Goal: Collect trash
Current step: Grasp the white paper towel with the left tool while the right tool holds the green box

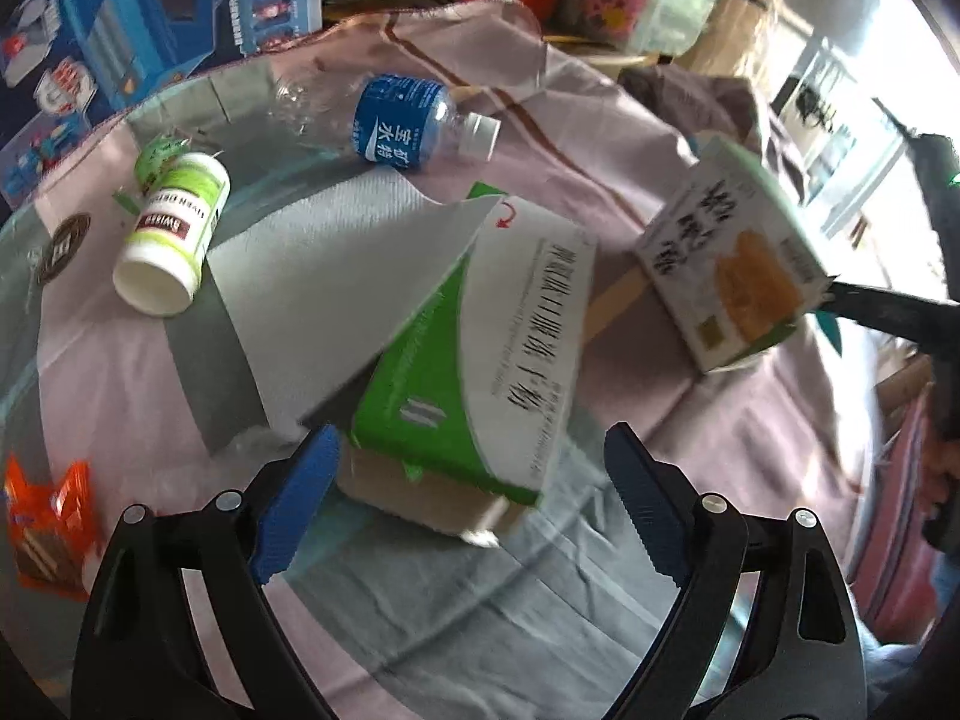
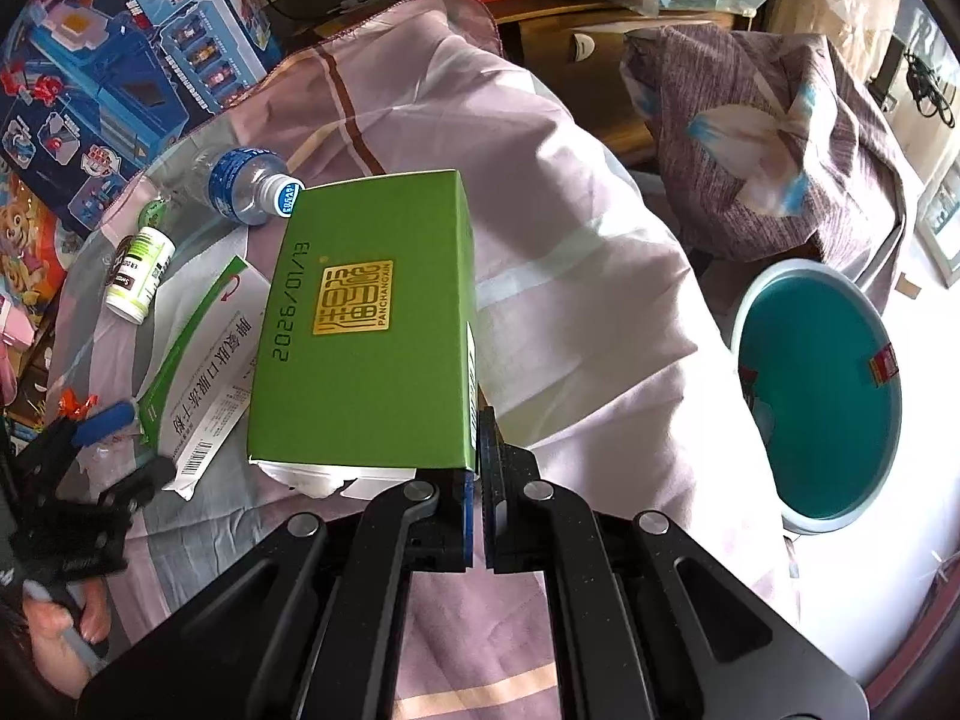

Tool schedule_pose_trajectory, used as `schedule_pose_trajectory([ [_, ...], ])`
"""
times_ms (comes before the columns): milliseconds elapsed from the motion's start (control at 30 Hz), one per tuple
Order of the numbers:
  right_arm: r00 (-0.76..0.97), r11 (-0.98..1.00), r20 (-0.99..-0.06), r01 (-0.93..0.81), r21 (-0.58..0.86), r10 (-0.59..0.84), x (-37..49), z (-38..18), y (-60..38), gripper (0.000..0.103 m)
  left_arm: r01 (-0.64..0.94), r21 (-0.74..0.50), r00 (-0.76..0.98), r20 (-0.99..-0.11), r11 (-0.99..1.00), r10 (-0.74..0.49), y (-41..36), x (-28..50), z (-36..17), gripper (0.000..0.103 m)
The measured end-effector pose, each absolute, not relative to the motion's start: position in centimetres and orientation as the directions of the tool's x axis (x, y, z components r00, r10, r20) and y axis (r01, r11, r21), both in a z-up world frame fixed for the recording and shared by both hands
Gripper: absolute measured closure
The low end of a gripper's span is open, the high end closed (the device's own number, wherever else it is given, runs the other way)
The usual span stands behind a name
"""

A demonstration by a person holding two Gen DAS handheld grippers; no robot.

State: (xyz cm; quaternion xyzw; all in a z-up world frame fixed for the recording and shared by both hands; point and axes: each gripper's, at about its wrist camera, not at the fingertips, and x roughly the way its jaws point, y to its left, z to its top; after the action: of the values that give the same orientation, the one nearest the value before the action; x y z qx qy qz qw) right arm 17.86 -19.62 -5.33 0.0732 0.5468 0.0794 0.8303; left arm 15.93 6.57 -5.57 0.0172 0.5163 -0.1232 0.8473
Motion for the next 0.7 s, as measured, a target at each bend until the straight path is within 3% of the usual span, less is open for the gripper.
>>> schedule_pose_trajectory([
  [500, 0.368, 0.973, -0.902, -0.054, 0.223, 0.227, 20.6, -5.8, -18.8, 0.101, 0.170, -0.181, 0.419, -0.876, 0.969, -0.237, 7.7, 23.8, -7.3, 0.014],
  [600, 0.369, 0.973, -0.901, -0.058, 0.223, 0.229, 21.2, -5.8, -18.6, 0.101, 0.176, -0.255, 0.419, -0.855, 0.951, -0.307, 8.4, 24.3, -6.9, 0.053],
  [667, 0.368, 0.973, -0.901, -0.064, 0.223, 0.231, 21.5, -5.9, -18.4, 0.101, 0.176, -0.252, 0.432, -0.849, 0.951, -0.305, 8.5, 24.3, -6.3, 0.089],
  [700, 0.369, 0.973, -0.901, -0.067, 0.222, 0.231, 21.6, -5.9, -18.2, 0.101, 0.169, -0.231, 0.442, -0.851, 0.958, -0.283, 8.4, 24.3, -6.1, 0.097],
])
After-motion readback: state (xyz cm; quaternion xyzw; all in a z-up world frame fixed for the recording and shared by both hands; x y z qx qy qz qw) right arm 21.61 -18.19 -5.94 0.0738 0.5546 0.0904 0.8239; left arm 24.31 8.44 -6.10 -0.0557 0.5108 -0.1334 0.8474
